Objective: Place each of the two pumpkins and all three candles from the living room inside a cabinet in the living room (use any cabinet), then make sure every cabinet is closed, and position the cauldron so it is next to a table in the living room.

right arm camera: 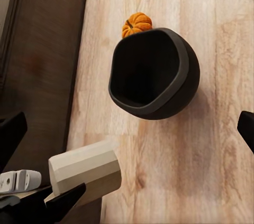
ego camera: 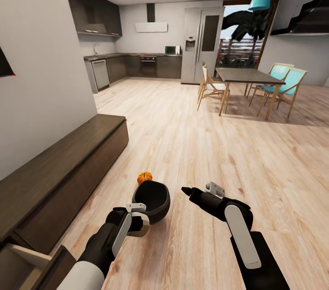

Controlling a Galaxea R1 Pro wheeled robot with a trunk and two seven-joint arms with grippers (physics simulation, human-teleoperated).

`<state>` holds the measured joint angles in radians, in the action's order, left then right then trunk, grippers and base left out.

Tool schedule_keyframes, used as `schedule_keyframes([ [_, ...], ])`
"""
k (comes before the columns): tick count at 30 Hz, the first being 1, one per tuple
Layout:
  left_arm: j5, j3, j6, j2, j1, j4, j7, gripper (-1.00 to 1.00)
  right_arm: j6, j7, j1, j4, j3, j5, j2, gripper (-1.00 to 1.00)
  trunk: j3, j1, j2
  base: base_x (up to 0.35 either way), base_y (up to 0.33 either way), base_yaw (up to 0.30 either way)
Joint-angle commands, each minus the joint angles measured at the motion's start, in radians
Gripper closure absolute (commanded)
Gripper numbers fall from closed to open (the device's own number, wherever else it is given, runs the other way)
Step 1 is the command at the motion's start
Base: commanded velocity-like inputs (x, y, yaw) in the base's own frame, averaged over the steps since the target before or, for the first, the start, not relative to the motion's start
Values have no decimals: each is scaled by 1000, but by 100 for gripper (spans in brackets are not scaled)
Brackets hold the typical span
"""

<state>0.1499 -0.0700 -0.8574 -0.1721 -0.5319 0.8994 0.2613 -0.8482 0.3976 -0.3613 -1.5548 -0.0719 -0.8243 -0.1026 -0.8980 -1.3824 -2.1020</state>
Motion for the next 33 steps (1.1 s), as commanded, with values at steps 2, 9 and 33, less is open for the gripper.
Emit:
schedule_keyframes([
  [2,11,-2,-3,0,0,1,7,100,-2,10,-1,-1,0,-10,0,-100,2,8,14,0,0,0],
  [9,11,-2,-3,0,0,1,7,100,0,10,-1,-1,0,-10,0,-100,13,35,63,0,0,0],
  [33,10,-4,-2,0,0,1,9,100,0,9,-1,-1,0,-10,0,-100,49,127,231,0,0,15],
])
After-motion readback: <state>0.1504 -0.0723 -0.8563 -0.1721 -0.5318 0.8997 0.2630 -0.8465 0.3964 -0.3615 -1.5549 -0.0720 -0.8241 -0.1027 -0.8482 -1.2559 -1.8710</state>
